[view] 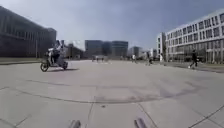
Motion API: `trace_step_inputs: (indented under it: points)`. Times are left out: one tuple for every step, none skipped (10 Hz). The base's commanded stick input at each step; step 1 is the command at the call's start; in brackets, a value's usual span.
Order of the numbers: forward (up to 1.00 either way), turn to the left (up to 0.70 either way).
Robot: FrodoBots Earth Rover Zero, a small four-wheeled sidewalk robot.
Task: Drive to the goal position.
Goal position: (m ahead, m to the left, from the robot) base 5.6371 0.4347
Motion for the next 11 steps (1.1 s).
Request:
trace_step_inputs:
  points:
    - [0.85, 0.01]
    - [0.85, 0.01]
    - [0.85, 0.01]
    - [0.85, 0.01]
    - [0.85, 0.01]
    - [0.85, 0.01]
    - [0.85, 0.01]
    - [0.85, 0.01]
    - [0.85, 0.0]
    - [0.85, -0.01]
    - [0.85, -0.29]
